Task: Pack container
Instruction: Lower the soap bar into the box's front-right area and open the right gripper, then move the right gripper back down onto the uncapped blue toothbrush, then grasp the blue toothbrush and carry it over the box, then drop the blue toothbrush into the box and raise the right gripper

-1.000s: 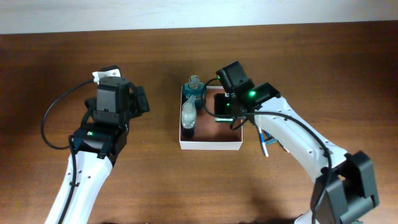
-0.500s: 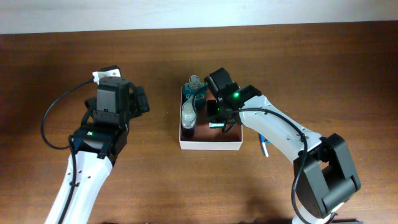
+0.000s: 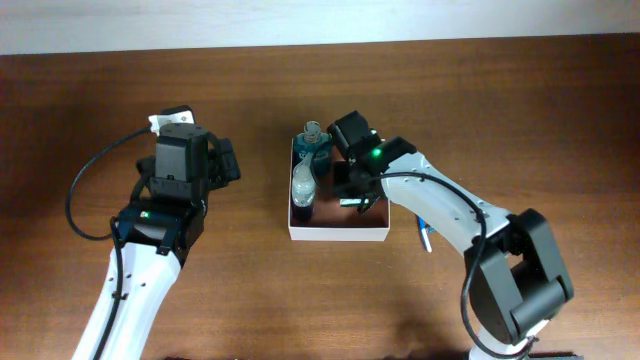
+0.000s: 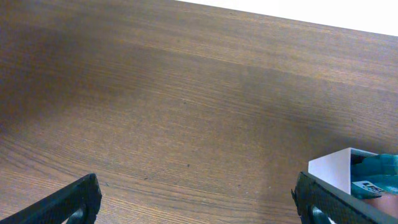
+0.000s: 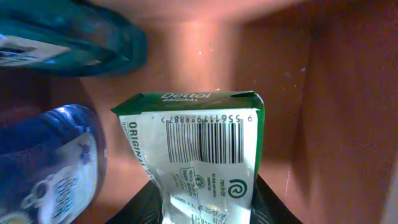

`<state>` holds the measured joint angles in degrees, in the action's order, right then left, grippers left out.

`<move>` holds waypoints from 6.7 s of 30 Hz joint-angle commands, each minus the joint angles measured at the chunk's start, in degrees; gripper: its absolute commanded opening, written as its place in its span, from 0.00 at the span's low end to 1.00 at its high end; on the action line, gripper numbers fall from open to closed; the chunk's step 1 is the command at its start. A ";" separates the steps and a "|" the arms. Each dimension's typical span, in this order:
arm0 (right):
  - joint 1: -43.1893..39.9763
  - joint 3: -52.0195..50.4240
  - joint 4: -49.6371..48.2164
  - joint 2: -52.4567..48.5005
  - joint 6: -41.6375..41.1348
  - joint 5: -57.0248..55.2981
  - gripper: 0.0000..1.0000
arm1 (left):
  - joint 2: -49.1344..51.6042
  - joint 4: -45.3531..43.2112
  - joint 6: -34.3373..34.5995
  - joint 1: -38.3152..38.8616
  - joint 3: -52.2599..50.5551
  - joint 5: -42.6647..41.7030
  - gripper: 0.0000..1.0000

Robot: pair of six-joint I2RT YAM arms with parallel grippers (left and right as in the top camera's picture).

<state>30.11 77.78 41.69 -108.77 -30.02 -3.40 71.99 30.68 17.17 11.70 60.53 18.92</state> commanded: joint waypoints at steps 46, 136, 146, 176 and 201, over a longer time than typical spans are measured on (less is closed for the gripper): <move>-15.58 12.33 24.46 12.22 11.50 2.73 0.52 | -0.44 0.02 -0.04 -0.13 0.24 0.39 0.99; -20.74 -6.86 1.88 8.90 23.91 1.27 0.04 | -0.44 0.02 -0.07 -0.13 0.24 0.39 0.99; -20.74 6.29 16.87 10.32 23.52 9.11 0.04 | -0.44 0.02 -0.07 -0.13 0.24 0.39 0.99; -4.13 10.16 10.97 6.05 4.02 6.49 0.09 | -0.44 0.02 -0.07 -0.13 0.24 0.39 0.99; -16.57 9.97 24.94 7.37 5.95 2.69 0.04 | -0.44 0.02 -0.07 -0.13 0.24 0.39 0.99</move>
<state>15.31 87.22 65.87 -103.44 -24.16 0.73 71.99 30.68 17.17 11.70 60.53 18.90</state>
